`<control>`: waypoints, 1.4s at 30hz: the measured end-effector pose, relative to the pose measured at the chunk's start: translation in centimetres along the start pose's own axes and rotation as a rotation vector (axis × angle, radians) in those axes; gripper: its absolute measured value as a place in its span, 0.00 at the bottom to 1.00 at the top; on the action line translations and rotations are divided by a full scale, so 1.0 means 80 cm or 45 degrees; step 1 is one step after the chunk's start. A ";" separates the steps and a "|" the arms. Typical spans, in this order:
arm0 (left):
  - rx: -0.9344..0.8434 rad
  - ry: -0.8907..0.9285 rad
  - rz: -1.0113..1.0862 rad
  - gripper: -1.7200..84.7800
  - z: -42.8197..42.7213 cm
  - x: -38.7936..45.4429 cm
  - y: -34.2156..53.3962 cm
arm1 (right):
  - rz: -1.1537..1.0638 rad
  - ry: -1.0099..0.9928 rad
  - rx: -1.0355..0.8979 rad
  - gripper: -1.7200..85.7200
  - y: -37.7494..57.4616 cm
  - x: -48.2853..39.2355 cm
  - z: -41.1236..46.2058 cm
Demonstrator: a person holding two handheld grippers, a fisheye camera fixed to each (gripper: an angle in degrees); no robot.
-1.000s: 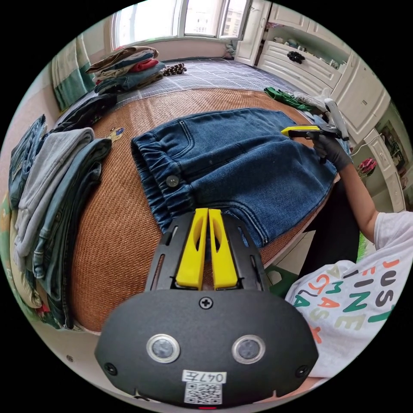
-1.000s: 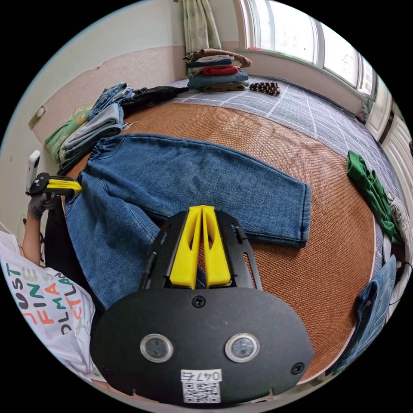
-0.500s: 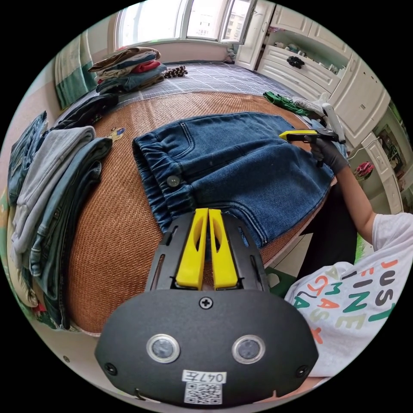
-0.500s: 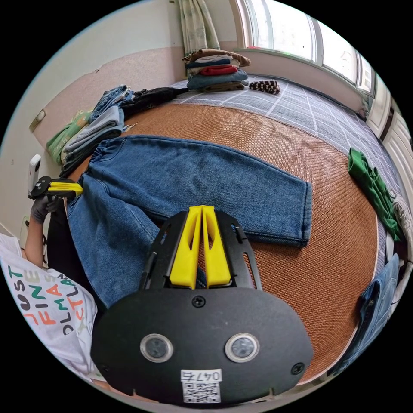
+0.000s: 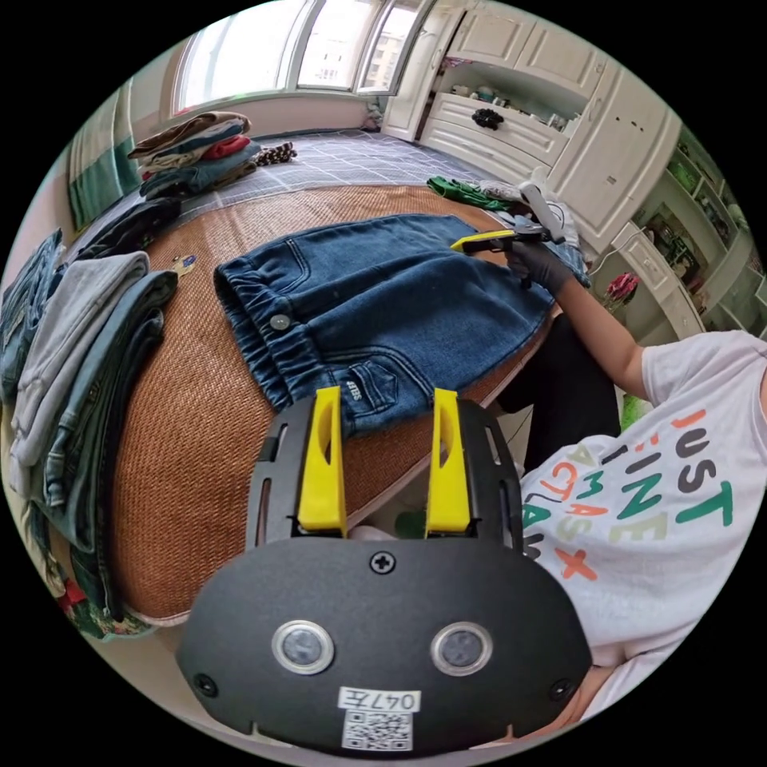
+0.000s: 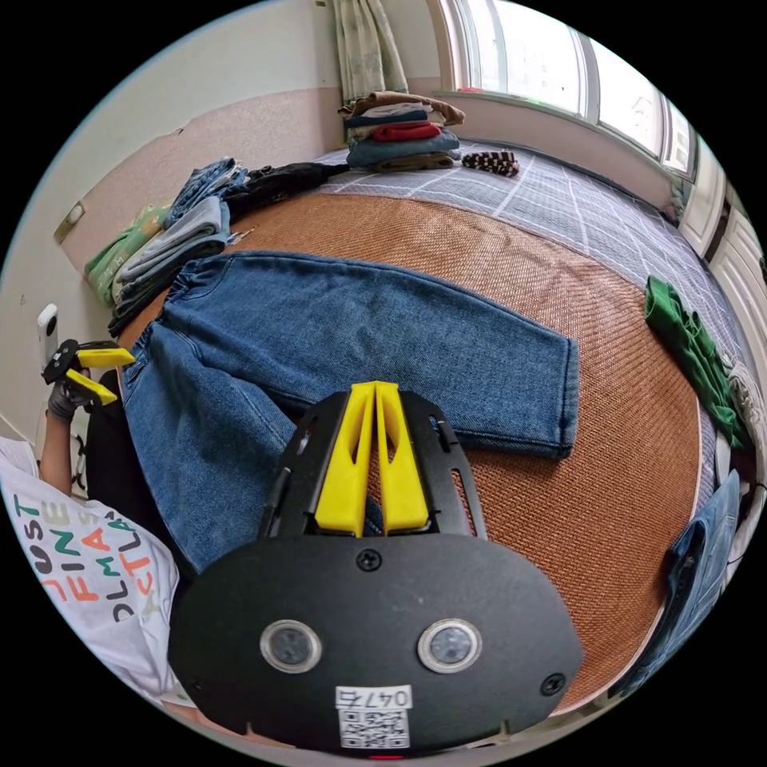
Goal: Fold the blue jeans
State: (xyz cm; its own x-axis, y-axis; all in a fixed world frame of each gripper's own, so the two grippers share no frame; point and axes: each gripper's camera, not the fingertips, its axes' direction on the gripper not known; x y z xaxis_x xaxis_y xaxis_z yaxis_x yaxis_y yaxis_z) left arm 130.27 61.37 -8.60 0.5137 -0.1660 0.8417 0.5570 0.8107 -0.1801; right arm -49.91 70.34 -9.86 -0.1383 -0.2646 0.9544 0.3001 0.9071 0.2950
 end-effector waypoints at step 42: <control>0.021 -0.242 0.132 0.11 -0.065 0.062 0.040 | -0.014 -0.094 0.214 0.03 0.106 -0.173 -0.340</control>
State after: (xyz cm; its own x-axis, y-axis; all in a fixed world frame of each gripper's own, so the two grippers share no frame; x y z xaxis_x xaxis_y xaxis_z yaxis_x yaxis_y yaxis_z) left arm 137.96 60.22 -7.62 0.4345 0.0263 0.9003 0.4959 0.8274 -0.2635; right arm -19.82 72.76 -19.29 -0.2116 -0.2554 0.9434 0.1373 0.9479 0.2874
